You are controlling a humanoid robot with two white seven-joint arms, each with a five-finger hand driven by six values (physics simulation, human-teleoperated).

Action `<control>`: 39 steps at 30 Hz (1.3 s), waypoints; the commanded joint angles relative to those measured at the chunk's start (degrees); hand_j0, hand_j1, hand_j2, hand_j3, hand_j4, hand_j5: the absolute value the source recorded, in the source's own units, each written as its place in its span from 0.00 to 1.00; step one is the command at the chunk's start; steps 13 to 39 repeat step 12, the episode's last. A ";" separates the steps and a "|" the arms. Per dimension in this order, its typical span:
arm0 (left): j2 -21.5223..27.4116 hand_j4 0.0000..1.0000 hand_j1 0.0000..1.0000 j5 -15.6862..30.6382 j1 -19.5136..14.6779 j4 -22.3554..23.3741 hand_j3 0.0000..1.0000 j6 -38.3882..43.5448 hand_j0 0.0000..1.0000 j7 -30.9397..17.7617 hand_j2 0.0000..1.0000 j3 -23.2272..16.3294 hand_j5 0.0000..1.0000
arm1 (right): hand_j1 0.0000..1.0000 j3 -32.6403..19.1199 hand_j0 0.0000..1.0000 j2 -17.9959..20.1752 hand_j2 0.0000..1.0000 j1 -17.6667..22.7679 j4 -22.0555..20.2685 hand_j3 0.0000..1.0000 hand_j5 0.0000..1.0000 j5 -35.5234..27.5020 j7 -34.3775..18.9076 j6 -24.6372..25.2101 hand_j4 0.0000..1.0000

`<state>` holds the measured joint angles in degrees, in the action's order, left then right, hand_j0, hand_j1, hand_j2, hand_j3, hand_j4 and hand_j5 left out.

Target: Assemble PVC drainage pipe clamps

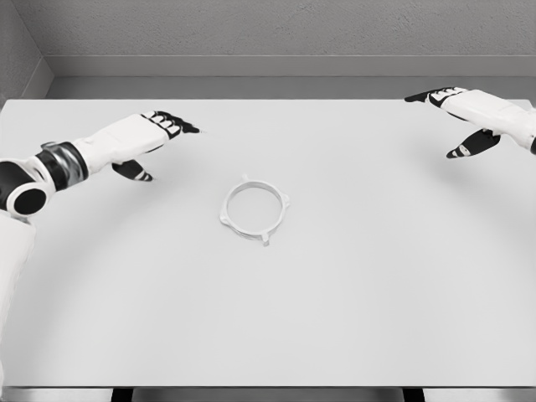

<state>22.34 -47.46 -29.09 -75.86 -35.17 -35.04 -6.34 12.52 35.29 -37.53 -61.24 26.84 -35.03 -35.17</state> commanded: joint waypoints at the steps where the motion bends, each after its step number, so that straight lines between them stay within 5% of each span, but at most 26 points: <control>1: 3.24 1.00 1.00 2.98 0.00 0.01 1.00 0.17 1.00 0.04 1.00 1.76 1.00 | 1.00 -0.04 1.00 0.05 1.00 0.00 -0.02 1.00 1.00 -0.39 0.03 0.17 1.00; 5: 4.12 1.00 1.00 6.32 0.00 -0.43 1.00 0.17 1.00 0.04 1.00 6.60 1.00 | 1.00 -0.04 1.00 0.05 1.00 0.00 -0.02 1.00 1.00 -0.39 0.03 0.17 1.00; 39: 6.05 1.00 1.00 7.12 0.00 -0.87 1.00 0.17 1.00 0.04 1.00 6.60 1.00 | 1.00 -0.04 1.00 0.05 1.00 0.09 -0.02 1.00 1.00 -0.39 0.03 0.17 1.00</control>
